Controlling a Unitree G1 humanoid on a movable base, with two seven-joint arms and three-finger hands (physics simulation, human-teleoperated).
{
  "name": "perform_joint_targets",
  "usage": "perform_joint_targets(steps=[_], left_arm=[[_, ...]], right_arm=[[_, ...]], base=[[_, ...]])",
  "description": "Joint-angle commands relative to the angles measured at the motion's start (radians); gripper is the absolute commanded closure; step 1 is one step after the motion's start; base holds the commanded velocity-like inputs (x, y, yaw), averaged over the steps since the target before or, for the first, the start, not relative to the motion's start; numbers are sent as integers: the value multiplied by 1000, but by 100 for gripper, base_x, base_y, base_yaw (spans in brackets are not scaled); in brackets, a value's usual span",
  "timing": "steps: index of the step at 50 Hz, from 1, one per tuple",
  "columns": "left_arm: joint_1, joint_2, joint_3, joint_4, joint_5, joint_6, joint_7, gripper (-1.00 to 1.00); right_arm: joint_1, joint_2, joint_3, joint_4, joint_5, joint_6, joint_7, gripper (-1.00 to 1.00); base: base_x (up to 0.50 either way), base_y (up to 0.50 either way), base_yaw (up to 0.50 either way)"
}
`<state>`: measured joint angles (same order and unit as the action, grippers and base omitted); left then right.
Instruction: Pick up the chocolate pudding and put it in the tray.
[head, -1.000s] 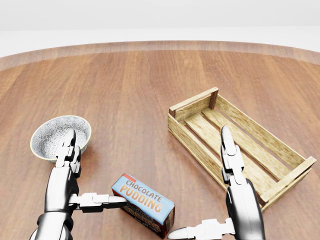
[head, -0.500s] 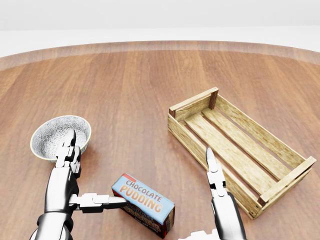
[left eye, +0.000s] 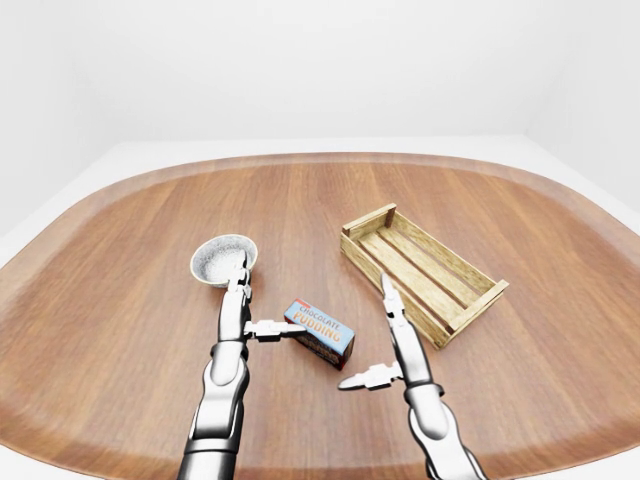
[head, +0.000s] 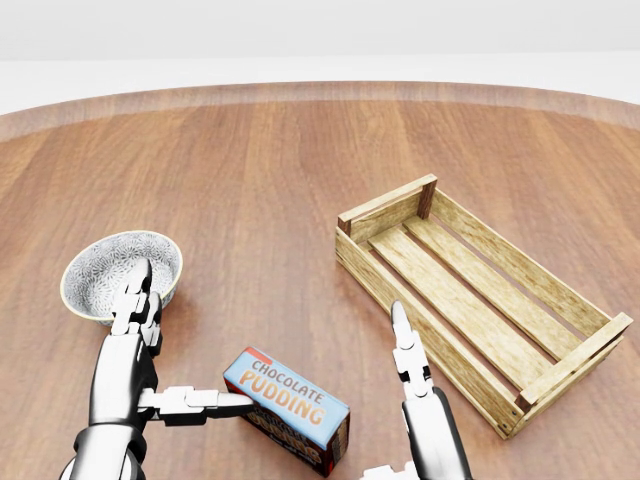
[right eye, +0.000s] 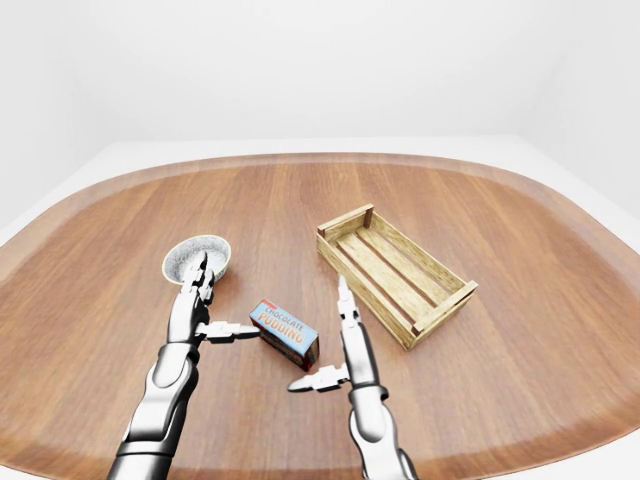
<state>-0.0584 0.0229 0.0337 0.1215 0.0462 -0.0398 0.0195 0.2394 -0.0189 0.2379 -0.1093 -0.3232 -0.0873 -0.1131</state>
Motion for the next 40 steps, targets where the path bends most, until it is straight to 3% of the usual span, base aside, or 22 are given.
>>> perform_joint_targets(steps=[1, 19, 22, 23, 40], left_arm=[[-3, 0, 0, 0, 7, 11, 3, -100], [-7, 1, 1, 4, 2, 15, 6, -100], [-6, 1, 0, 4, 4, 12, 6, -100], [-6, 1, 0, 3, 4, 13, 6, -100], [1, 0, -3, -14, 7, 20, 3, -100]], right_arm=[[-15, 1, 25, 16, -23, 0, -15, -100], [-93, 34, 9, 203, -33, 0, -24, -100], [-114, 39, 5, 254, -48, 0, -35, -100], [-140, 38, -5, 364, -68, 0, -71, -100], [-148, 62, 3, 364, -104, 0, -57, -100]], base=[[0, 0, 0], [0, 0, 0], [0, 0, 0], [0, 0, 0], [0, 0, 0]])
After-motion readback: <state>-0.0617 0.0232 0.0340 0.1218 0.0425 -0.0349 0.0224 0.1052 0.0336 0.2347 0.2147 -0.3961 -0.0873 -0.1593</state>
